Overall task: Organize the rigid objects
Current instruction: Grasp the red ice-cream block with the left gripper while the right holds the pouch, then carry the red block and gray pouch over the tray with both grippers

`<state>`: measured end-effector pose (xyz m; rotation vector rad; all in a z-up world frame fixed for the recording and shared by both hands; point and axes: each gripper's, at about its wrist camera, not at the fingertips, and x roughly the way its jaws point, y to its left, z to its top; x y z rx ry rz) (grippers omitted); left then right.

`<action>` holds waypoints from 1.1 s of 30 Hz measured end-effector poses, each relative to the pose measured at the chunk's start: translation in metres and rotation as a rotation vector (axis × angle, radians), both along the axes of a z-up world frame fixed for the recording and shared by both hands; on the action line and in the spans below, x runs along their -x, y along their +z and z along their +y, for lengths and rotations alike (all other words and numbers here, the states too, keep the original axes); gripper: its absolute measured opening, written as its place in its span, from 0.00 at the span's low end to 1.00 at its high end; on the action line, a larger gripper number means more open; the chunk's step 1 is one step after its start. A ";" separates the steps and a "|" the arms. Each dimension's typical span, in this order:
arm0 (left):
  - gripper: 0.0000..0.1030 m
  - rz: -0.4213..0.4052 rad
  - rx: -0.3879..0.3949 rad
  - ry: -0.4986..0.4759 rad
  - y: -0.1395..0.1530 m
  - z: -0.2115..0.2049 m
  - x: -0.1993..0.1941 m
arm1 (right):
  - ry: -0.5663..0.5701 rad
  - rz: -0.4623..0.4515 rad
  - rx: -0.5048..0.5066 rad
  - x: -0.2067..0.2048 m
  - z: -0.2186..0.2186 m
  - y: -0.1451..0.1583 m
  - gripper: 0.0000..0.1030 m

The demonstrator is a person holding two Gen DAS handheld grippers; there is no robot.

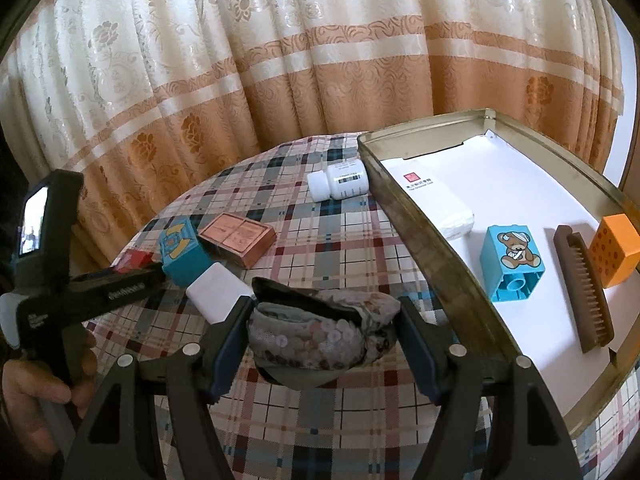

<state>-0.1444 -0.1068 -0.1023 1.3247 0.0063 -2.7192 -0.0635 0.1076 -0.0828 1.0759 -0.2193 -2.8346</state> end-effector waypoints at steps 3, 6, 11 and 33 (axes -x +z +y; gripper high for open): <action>0.42 0.010 -0.069 -0.001 0.002 -0.007 -0.005 | -0.002 0.002 -0.007 0.000 -0.001 0.000 0.70; 0.42 0.016 -0.158 -0.030 0.003 -0.008 -0.016 | -0.006 0.002 -0.009 -0.001 0.000 0.000 0.70; 0.42 0.066 -0.254 -0.103 0.012 -0.001 -0.049 | -0.015 0.013 -0.012 -0.002 0.001 0.002 0.70; 0.42 0.055 -0.179 -0.202 0.020 0.074 -0.107 | -0.057 0.124 -0.027 -0.046 0.017 0.021 0.71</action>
